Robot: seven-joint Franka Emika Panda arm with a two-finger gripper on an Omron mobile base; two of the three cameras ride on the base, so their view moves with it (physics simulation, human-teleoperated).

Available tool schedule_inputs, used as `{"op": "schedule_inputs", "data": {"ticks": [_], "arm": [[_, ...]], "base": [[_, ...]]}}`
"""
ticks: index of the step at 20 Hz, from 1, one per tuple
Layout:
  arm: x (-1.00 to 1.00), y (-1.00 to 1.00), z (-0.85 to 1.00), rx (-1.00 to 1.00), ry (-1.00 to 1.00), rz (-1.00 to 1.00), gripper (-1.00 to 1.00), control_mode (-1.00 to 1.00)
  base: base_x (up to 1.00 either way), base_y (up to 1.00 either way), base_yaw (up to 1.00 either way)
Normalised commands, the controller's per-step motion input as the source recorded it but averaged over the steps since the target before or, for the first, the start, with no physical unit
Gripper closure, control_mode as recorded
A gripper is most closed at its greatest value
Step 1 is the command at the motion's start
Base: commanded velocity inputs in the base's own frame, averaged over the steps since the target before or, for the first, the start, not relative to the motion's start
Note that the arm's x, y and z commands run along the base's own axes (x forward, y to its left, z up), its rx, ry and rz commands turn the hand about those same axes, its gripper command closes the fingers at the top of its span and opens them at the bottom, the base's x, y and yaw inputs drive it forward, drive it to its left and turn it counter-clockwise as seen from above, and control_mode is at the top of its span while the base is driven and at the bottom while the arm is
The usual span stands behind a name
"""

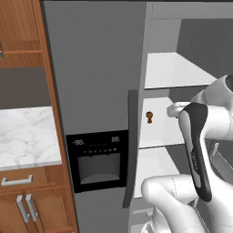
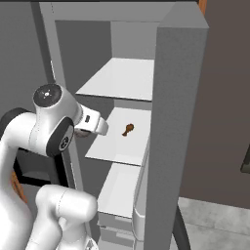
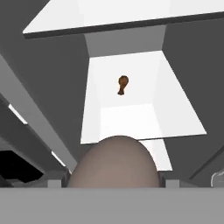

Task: Pick the egg and butter from the fridge and place them by the bowl for mixing.

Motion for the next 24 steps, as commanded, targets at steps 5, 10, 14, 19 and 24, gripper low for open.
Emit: {"op": "schedule_inputs", "data": {"ticks": [5, 10, 14, 19, 24], "arm": [[-0.26, 0.30, -0.24, 0.00, 0.02, 0.00, 1.00, -1.00], [-0.06, 0.09, -0.09, 0.00, 0.06, 0.00, 1.00, -1.00], [0.00, 0.00, 0.00, 0.00, 0.00, 0.00, 1.00, -1.00], [0.00, 0.00, 0.00, 0.00, 0.00, 0.00, 1.00, 1.00], [0.00, 0.00, 0.00, 0.00, 0.00, 0.00, 1.00, 1.00]], "base": [[0.00, 0.00, 0.00], [0.00, 0.00, 0.00], [0.00, 0.00, 0.00], [-0.05, 0.00, 0.00], [-0.51, 0.00, 0.00]]}}
